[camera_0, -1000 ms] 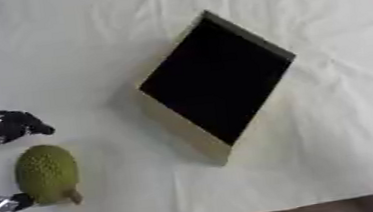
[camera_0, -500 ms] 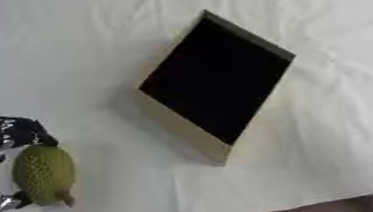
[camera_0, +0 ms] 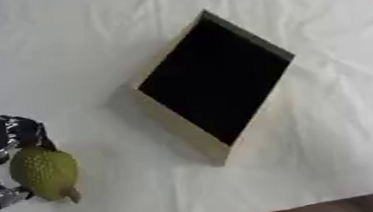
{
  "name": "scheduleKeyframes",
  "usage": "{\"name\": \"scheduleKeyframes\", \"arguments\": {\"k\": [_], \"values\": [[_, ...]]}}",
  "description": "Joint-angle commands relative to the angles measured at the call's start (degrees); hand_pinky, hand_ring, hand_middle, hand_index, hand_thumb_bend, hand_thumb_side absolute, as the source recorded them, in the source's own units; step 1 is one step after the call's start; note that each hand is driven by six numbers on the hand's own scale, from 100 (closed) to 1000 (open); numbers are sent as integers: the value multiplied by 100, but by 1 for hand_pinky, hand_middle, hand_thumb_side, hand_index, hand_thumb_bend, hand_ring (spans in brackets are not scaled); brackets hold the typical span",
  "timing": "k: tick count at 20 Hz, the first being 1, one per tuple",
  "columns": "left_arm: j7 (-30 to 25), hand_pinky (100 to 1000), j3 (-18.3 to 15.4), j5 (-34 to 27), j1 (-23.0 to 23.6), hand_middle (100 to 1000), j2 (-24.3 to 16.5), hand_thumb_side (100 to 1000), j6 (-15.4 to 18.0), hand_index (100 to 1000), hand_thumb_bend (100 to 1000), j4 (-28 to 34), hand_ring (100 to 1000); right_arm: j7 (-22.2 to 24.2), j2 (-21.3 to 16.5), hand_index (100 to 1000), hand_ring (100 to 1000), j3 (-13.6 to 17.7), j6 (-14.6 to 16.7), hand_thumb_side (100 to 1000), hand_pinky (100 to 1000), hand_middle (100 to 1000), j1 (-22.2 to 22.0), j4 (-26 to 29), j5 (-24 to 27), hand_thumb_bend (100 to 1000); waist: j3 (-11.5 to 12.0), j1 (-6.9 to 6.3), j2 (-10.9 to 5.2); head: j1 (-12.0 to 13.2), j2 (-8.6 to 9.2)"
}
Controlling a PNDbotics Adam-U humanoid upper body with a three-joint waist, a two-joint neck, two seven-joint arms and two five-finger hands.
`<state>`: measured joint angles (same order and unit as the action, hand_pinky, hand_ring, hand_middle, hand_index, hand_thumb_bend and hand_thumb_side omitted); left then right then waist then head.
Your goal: Pick up objects on the table and place them in the box.
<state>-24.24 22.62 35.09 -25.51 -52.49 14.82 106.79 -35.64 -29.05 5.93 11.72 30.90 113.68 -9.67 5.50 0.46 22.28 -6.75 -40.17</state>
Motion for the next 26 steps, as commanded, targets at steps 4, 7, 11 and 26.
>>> {"name": "scheduleKeyframes", "arguments": {"k": [4, 7, 11, 26], "values": [[72, 427, -344, -95, 59, 556, -342, 100, -65, 687, 324, 525, 537, -31, -118, 802, 657, 45, -13, 564, 826, 622, 33, 91, 24, 329, 13, -8, -120, -53, 55], [193, 383, -537, -106, 32, 520, -423, 100, -141, 652, 300, 738, 501, -36, -131, 803, 658, 55, -7, 563, 825, 622, 38, 91, 20, 328, 23, 1, -133, -94, 63], [551, 384, -713, -5, -146, 507, -447, 100, -116, 647, 291, 778, 502, -33, -145, 803, 658, 56, -3, 563, 825, 622, 41, 91, 20, 328, 42, 3, -142, -107, 77], [951, 413, -757, 656, -1230, 505, 363, 100, 379, 656, 256, 781, 501, 99, -81, 804, 658, -54, 24, 561, 825, 624, 176, 91, 112, 327, -192, -89, -246, 216, -14]]}}
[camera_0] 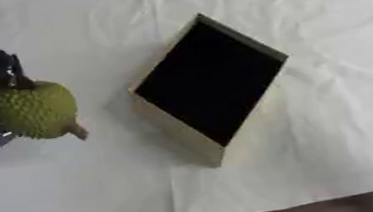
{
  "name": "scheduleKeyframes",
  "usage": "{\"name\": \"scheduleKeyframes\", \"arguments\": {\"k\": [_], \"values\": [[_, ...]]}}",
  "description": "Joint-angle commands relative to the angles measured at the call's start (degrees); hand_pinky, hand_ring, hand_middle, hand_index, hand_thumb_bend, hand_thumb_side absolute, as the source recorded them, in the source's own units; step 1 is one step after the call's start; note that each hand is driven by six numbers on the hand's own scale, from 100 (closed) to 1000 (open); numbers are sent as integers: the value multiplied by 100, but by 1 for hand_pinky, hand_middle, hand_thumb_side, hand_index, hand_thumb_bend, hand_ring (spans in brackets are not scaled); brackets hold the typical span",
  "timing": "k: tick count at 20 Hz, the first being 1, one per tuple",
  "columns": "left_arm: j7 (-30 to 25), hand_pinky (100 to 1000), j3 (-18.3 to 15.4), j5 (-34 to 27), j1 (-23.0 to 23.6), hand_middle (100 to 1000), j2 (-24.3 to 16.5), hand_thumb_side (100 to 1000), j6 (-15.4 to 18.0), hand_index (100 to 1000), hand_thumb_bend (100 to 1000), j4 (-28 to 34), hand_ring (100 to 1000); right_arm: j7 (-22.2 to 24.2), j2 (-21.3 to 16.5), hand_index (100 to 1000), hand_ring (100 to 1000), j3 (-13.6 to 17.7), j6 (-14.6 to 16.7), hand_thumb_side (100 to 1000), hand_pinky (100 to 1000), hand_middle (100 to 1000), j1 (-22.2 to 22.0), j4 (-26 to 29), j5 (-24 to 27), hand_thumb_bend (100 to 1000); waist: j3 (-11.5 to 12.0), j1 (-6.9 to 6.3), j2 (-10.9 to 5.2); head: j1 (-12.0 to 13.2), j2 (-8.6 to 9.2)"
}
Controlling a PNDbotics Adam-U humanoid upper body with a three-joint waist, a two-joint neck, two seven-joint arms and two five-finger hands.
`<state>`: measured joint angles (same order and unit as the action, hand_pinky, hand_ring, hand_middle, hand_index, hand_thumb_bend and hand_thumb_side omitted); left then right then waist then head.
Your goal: Pick up objects on the table and place them in the box.
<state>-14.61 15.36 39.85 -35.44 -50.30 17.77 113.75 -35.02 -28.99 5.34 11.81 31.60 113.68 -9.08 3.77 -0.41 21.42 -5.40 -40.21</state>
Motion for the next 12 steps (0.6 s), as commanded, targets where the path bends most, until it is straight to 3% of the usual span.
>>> {"name": "scheduleKeyframes", "arguments": {"k": [1, 7, 12], "values": [[-69, 418, 0, 261, -370, 507, 275, 100, 101, 658, 250, 84, 502, 47, -80, 804, 658, 1, 20, 560, 825, 624, 121, 91, 61, 327, -33, 3, -166, 103, -11], [-462, 429, 117, 739, -1146, 511, 1049, 100, 153, 662, 234, 43, 506, 82, -65, 804, 658, 3, 51, 559, 824, 625, 211, 91, 89, 327, -93, 20, -181, 211, 5], [-580, 428, 255, 1124, -1772, 511, 1675, 100, 199, 662, 233, -440, 504, 98, -16, 804, 658, 1, 80, 559, 823, 626, 302, 91, 105, 327, -123, 56, -164, 265, 55]]}}
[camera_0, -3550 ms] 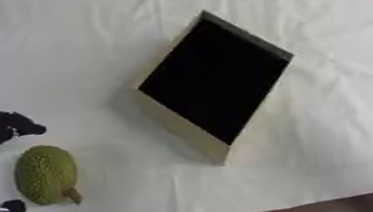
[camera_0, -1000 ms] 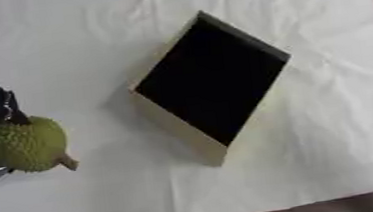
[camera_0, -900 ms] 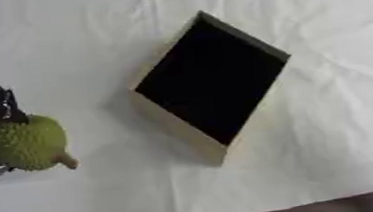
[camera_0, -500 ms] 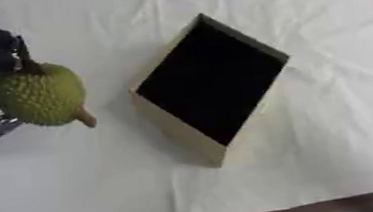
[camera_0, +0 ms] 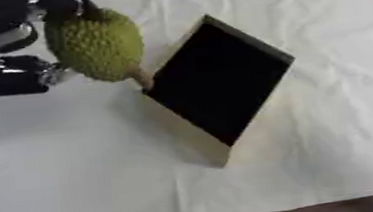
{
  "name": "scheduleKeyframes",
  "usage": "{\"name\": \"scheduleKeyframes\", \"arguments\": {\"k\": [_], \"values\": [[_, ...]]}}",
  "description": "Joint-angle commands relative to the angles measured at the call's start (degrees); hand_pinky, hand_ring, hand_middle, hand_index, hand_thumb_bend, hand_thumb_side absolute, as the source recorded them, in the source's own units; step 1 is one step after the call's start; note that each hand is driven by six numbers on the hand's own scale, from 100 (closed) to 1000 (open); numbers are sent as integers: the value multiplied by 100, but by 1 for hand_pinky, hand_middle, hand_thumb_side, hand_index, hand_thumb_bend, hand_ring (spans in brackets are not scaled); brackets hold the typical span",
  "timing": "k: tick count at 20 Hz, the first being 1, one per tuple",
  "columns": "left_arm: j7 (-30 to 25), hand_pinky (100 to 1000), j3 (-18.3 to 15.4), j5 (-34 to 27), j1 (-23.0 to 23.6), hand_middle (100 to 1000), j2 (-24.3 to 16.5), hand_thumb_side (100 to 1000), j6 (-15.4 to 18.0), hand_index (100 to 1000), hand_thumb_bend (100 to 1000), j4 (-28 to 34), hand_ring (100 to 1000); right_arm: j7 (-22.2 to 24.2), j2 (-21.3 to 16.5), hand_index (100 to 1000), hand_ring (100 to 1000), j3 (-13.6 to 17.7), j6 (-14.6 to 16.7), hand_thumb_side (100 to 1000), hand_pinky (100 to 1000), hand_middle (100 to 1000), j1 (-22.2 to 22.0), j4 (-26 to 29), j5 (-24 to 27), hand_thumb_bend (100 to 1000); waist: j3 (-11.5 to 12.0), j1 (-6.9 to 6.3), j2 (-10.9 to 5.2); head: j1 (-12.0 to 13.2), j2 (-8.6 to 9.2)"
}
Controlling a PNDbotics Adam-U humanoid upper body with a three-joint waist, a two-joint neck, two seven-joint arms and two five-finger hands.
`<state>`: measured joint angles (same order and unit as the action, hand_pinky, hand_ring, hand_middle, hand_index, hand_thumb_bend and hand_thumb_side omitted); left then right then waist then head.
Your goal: Pick up objects on the table and place them in the box.
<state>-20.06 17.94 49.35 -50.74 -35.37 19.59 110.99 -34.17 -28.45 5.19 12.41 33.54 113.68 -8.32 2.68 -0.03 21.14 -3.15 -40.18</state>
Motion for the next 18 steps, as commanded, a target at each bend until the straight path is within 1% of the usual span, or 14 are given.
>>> {"name": "scheduleKeyframes", "arguments": {"k": [1, 6, 8, 14, 18], "values": [[-29, 429, 10, 261, -382, 511, 323, 100, 19, 662, 233, -301, 505, 15, -61, 804, 658, 21, 28, 559, 823, 626, 129, 91, 31, 327, -14, 28, -129, 39, 69], [-65, 423, 117, 724, -1115, 508, 1076, 100, -13, 662, 233, -1052, 500, -2, -35, 805, 659, 65, 76, 557, 821, 629, 238, 91, 24, 326, 5, 96, -97, -12, 145], [-15, 419, 139, 908, -1269, 506, 1366, 100, 0, 661, 234, -1351, 496, 0, -2, 805, 659, 68, 88, 557, 821, 630, 279, 91, 32, 327, -14, 132, -92, -8, 158], [321, 403, 104, 1398, -1396, 496, 1897, 100, 71, 658, 220, -2147, 483, 66, 218, 805, 658, 18, 129, 556, 820, 631, 454, 91, 116, 327, -221, 245, -84, 119, 190], [590, 378, 124, 1673, -1416, 487, 2191, 100, 132, 658, 217, -2672, 464, 96, 291, 805, 659, 9, 148, 555, 820, 632, 501, 91, 156, 326, -317, 255, -87, 164, 185]]}}
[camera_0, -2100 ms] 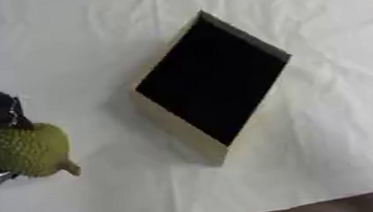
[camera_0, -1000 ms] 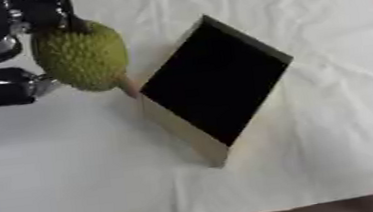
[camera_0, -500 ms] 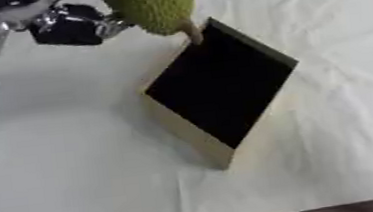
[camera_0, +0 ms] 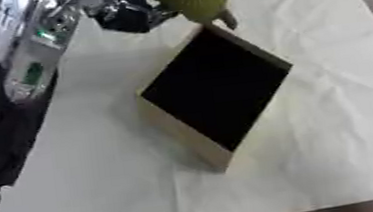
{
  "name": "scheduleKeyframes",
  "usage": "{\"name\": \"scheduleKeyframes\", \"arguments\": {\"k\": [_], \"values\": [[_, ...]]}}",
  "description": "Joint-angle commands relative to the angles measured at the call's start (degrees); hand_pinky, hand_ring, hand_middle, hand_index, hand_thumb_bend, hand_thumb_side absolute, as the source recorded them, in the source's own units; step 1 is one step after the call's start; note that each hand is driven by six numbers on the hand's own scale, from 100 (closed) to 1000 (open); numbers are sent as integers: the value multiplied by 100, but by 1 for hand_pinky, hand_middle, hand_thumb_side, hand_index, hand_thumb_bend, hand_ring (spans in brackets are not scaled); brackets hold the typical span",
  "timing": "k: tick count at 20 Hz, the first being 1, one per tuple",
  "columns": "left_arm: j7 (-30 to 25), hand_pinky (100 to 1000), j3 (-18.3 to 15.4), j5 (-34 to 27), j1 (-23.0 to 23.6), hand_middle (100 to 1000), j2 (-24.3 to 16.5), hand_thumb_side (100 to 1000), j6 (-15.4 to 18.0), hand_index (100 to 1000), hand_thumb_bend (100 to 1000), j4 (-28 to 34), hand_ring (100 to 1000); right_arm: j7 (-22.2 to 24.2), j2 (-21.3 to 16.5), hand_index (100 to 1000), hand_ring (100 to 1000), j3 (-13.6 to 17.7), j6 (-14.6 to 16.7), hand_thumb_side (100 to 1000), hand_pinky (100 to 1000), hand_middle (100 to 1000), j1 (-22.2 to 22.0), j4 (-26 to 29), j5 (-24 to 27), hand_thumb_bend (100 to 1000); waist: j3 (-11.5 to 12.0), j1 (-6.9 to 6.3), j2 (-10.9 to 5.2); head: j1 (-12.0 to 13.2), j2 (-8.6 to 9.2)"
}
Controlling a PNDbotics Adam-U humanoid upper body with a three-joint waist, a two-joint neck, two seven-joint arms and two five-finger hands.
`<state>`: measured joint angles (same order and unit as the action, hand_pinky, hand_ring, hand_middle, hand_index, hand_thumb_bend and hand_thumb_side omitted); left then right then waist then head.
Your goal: Pick up objects on the table and place them in the box.
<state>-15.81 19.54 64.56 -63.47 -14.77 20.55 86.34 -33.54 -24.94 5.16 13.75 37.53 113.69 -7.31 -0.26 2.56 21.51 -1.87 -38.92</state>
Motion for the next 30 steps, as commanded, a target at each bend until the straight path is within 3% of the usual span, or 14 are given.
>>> {"name": "scheduleKeyframes", "arguments": {"k": [1, 7, 16, 19, 22, 23, 25, 30], "values": [[220, 376, -18, 184, -133, 486, 191, 100, 73, 657, 216, -337, 463, 33, -61, 805, 659, 16, 15, 555, 820, 632, 102, 90, 58, 326, -34, -6, -127, 33, 57], [267, 371, 106, 253, 31, 487, 397, 100, 295, 657, 246, -775, 463, 13, -72, 805, 659, 35, -3, 556, 821, 632, 50, 90, 51, 328, -29, -32, -146, 6, 62], [-275, 368, 223, -67, 243, 489, 618, 100, 90, 658, 275, -1022, 461, -11, -70, 804, 658, 33, -41, 556, 823, 632, -8, 90, 21, 330, 4, -69, -149, -25, 76], [-413, 387, 275, -54, 287, 501, 647, 161, 111, 674, 316, -1036, 475, -23, -80, 804, 658, 41, -46, 556, 823, 632, -17, 90, 12, 330, -4, -76, -149, -50, 85], [-479, 454, 309, -2, 314, 550, 650, 276, 174, 743, 408, -1012, 529, -33, -76, 804, 658, 44, -51, 556, 823, 632, -29, 90, 5, 330, -2, -80, -150, -85, 95], [-496, 520, 315, 29, 322, 641, 644, 347, 205, 830, 470, -1002, 616, -36, -75, 803, 658, 46, -51, 556, 823, 632, -31, 90, 3, 330, 1, -79, -151, -97, 99], [-517, 562, 311, 119, 334, 735, 626, 400, 246, 891, 517, -982, 689, -42, -76, 803, 658, 49, -55, 556, 823, 632, -39, 90, 0, 330, 8, -76, -151, -117, 106], [-481, 632, 277, 473, 350, 793, 591, 434, 231, 920, 589, -904, 757, -52, -70, 802, 657, 49, -68, 556, 823, 632, -63, 90, -7, 331, 31, -62, -145, -146, 117]]}}
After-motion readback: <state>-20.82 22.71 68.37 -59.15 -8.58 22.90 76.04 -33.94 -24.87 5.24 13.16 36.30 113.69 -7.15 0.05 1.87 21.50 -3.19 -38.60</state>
